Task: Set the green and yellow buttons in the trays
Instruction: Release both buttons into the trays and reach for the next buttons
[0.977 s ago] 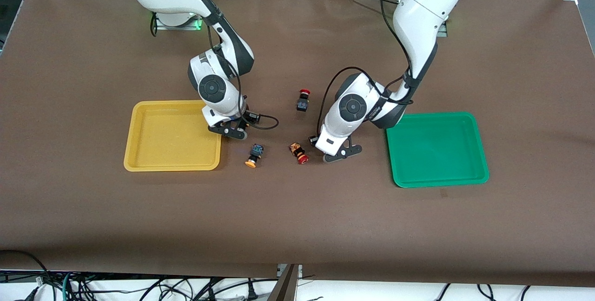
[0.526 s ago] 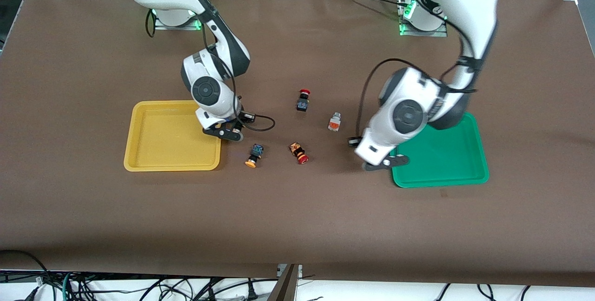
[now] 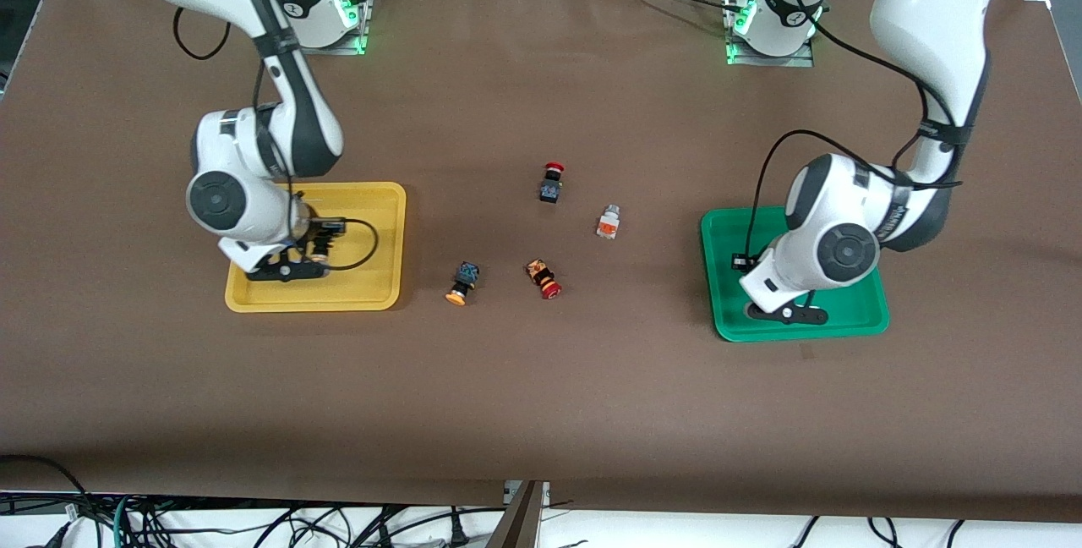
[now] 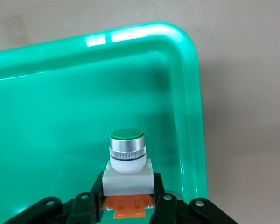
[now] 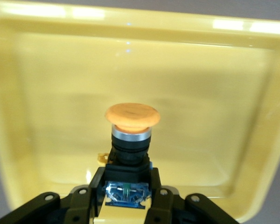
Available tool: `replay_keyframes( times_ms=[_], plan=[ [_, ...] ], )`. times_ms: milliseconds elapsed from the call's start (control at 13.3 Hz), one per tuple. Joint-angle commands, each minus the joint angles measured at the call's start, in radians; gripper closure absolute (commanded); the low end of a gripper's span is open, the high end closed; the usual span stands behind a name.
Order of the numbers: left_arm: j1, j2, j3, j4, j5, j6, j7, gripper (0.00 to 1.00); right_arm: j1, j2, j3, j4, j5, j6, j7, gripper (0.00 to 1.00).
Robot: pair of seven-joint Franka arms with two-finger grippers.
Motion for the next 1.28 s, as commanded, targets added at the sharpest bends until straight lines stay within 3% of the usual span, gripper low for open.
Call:
replay_keyframes(
  times_ms=[0,75,226,376,602,752,1053,1203],
  plan=[
    [-0.005,-0.023,-0.002,-0.085,0.030,0.083,0.009,0.59,-0.022,0.014,-0.020,-0.041,-0.001,0.029,-0.061,0.64],
    [-0.004,-0.023,-0.003,-0.079,0.030,0.078,0.006,0.01,-0.022,0.014,-0.020,-0.050,0.004,0.034,-0.068,0.59],
    [-0.005,-0.032,-0.008,-0.064,0.019,0.052,-0.002,0.00,-0.025,0.019,-0.020,-0.046,0.005,0.034,-0.068,0.29],
    [-0.026,-0.051,-0.052,-0.003,0.011,-0.029,-0.019,0.00,-0.019,0.008,-0.014,-0.035,0.016,0.022,-0.054,0.17],
    [-0.068,-0.013,-0.164,0.068,0.005,-0.055,-0.168,0.00,0.017,0.002,0.009,0.016,0.054,0.011,0.021,0.15],
    [-0.167,0.035,-0.167,0.083,0.023,-0.022,-0.351,0.00,0.047,0.012,0.055,0.074,0.099,0.011,0.178,0.15],
    [-0.270,0.110,-0.167,0.079,0.028,0.090,-0.367,0.00,0.054,0.103,0.146,0.222,0.203,0.019,0.417,0.15],
    [-0.264,0.127,-0.164,0.077,0.030,0.106,-0.360,0.00,0.054,0.178,0.198,0.319,0.244,0.026,0.553,0.15]
  ],
)
